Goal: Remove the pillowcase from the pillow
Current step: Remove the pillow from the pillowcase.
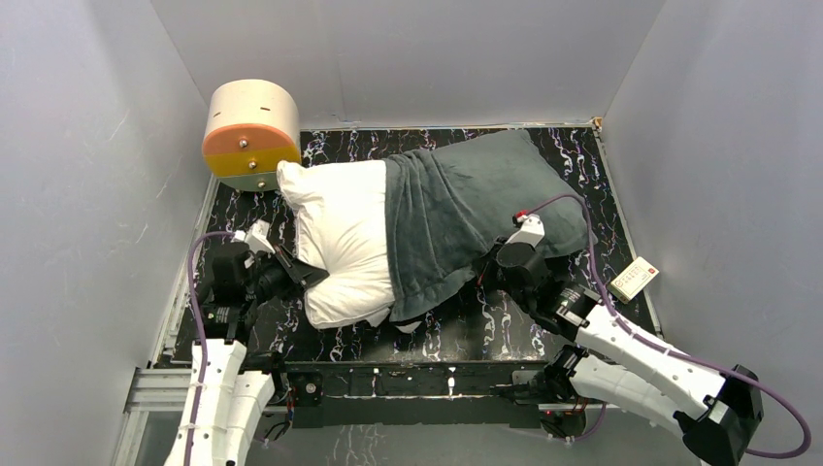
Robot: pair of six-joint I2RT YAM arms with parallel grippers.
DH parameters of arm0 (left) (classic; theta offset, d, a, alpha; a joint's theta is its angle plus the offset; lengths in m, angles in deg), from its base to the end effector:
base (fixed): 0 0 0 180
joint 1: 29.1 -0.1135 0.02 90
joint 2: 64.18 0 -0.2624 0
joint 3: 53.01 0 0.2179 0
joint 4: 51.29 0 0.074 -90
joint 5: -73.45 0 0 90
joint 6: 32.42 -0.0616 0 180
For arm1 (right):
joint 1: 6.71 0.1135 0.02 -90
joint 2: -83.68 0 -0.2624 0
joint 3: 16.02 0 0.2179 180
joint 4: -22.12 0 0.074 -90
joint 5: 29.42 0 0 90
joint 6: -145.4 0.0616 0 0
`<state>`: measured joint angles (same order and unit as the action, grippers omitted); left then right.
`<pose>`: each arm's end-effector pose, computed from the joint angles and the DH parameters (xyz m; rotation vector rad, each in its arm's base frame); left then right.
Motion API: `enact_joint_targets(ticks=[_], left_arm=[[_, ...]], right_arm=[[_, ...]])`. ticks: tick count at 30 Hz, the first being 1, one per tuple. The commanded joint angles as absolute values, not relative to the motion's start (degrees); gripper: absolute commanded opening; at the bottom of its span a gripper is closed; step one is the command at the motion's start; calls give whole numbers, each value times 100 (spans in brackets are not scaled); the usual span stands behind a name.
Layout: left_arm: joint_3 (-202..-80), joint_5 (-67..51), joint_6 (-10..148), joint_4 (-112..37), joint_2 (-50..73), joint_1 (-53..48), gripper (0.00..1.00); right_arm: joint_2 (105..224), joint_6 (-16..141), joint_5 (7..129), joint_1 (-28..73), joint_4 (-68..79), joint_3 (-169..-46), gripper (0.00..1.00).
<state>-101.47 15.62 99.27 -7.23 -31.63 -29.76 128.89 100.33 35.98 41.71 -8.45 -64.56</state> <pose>0.1200 -0.0314 0.2549 -0.4214 2.0948 -1.0107 0.1308 0.1088 0.2529 0.2084 2.0411 0.5981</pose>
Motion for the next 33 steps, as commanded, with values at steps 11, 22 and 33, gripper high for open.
enact_joint_targets(ticks=[11, 22, 33], left_arm=[[-10651, 841, 9515, -519, -3176, -3068, 0], [-10636, 1203, 9472, -608, -3192, -3069, 0], [-10652, 1255, 9517, -627, -3191, -3069, 0]], right_arm=[[13073, 8929, 3719, 4013, -1698, -7688, 23], [12823, 9773, 7083, 4030, -703, -6846, 79], [14348, 10082, 5061, 5065, -726, -7297, 69]])
